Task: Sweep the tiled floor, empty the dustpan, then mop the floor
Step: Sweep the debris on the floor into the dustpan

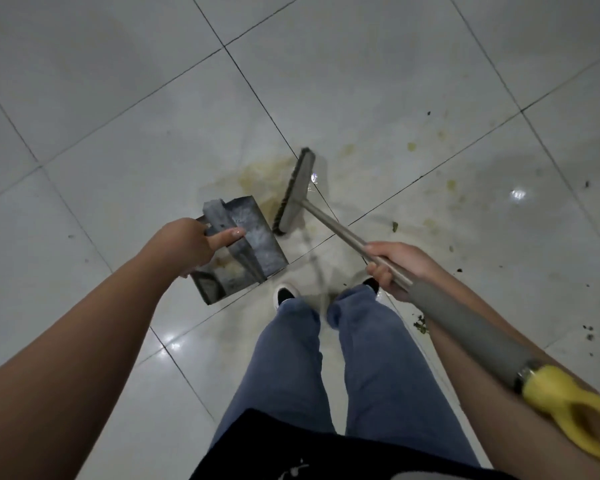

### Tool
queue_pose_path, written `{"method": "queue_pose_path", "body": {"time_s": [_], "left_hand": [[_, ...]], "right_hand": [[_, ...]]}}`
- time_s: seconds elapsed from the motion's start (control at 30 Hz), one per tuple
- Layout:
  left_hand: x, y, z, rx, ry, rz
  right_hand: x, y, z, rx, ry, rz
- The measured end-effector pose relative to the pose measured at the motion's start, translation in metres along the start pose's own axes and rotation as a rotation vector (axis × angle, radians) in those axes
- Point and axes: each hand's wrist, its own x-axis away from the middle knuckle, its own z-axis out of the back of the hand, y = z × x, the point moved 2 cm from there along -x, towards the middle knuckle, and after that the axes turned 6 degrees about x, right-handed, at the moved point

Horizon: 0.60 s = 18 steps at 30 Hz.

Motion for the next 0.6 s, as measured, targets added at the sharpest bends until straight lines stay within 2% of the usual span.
{"method": "queue_pose_path", "body": {"time_s": [0.07,0.13,0.27,0.43,0.6], "left_hand": [[-0.006,0.016,-0.002,-0.048,0.008,-0.019],[-0.012,0.035,-0.008,-0.051,0.013,-0.027],[-0.015,0.077,-0.028,-0.098,-0.077,-0.047],[-0.023,0.131,-0.028,0.001,-0.042,-0.108],[-0.030,0.203,-0.024,-0.019,-0.009,-0.173]], "right_hand": [[-0.011,-0.005,0.009,-0.008,0.047,0.002],[-0.017,-0.003,0.034,0.037,0.172,0.044],[-0.004,0.015,0.123,0.050,0.362,0.064],[0.028,0.047,0.243,-0.174,0.397,-0.065],[0.067,0.063,0.299,-0.396,0.398,-0.002]]}}
